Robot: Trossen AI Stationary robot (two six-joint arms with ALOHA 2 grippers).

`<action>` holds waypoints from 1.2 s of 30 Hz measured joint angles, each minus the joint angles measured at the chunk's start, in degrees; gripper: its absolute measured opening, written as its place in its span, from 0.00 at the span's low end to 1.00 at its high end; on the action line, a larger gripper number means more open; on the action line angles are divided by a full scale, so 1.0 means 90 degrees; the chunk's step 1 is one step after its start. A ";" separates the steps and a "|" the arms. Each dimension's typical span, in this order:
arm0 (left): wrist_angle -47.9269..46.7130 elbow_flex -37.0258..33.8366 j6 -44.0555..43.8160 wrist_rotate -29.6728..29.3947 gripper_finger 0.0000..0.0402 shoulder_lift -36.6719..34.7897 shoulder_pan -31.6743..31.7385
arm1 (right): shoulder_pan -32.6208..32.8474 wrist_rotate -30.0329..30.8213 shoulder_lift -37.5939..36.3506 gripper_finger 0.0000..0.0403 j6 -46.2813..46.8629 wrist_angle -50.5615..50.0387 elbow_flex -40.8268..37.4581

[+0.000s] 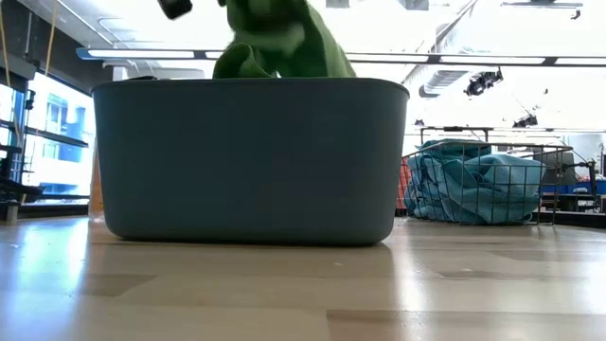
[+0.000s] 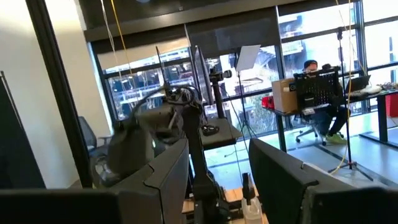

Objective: Sort microfiber towel by color & place in baskets
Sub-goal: Put the green microfiber cloth into the blue bin

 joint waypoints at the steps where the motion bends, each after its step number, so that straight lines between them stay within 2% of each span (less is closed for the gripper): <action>1: -0.0009 -0.0002 0.0045 -0.0002 0.00 0.0093 0.0025 | 0.0000 0.0000 0.0000 0.42 0.0002 -0.0016 0.0000; 7: -0.0030 -0.0002 0.0198 0.0143 0.00 0.0699 0.0062 | 0.0000 0.0001 0.0000 0.42 -0.0034 -0.0185 0.0001; 14: -0.0525 -0.0002 -0.0135 0.0896 0.00 0.1205 0.0173 | -0.0002 0.0179 0.0002 0.42 -0.0011 -0.0442 0.0002; 26: -0.0665 -0.0002 0.0467 0.1001 0.00 0.1918 0.0522 | 0.0000 0.0284 0.0097 0.42 0.0072 -0.0523 0.0002; 36: -0.0566 -0.0008 0.0379 0.1219 0.00 0.2283 0.0519 | 0.0000 0.0287 0.0277 0.42 0.0124 -0.0565 0.0000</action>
